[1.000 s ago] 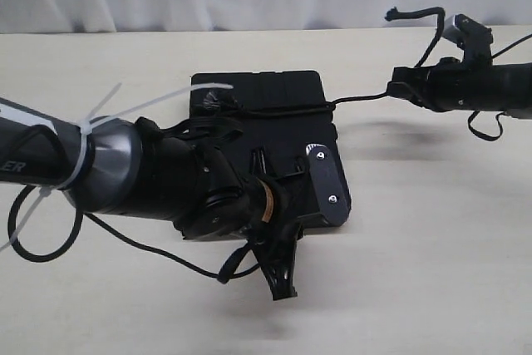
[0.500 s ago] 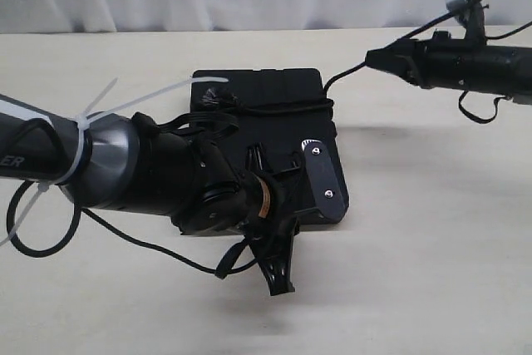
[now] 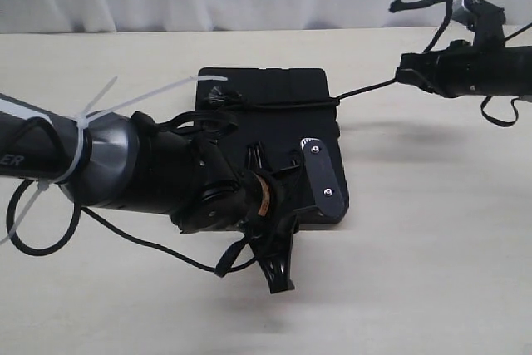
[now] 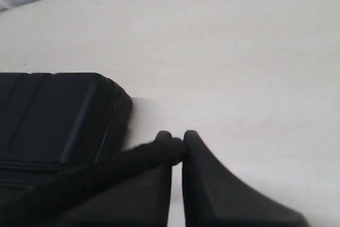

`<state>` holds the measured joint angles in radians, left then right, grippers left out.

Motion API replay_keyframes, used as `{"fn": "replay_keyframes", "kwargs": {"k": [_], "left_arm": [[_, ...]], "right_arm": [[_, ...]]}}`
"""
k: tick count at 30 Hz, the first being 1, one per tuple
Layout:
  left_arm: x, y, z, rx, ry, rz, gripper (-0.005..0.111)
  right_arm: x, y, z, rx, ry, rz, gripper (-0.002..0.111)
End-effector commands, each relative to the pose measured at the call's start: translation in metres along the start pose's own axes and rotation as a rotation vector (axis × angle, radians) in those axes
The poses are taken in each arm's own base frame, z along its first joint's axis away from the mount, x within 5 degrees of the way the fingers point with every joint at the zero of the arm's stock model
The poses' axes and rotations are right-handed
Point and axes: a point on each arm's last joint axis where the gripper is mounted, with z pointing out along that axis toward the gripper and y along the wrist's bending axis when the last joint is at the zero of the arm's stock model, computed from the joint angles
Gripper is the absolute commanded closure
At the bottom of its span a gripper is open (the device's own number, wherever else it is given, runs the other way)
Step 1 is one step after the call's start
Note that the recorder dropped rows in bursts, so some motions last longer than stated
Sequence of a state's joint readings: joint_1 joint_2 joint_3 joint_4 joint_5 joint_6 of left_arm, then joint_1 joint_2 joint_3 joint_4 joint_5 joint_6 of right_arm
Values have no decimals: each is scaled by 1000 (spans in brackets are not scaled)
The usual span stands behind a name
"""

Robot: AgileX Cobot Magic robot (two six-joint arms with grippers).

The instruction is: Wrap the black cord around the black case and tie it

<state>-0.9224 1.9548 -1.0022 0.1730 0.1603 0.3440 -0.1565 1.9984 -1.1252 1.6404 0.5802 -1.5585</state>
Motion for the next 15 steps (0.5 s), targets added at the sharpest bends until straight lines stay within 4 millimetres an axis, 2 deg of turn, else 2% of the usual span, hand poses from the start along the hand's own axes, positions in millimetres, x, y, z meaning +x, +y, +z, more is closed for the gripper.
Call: {"fn": "replay_keyframes", "kwargs": {"k": [1,5,11,15], "left_arm": [[-2,2,0,-9,-21,-10,107],[-2,2,0,-9,-22,-10,107],[-1,2,0,-7,-17,-10,107],[-1,1,0,-6,-13,-10,107]], "right_arm": [[2,-11,-4,127,28,0,104],[4,-10,-2,99,38,-2,100],[5,-7,1,43,47,3,64],[8,-19,0,180,65,65,61]]}}
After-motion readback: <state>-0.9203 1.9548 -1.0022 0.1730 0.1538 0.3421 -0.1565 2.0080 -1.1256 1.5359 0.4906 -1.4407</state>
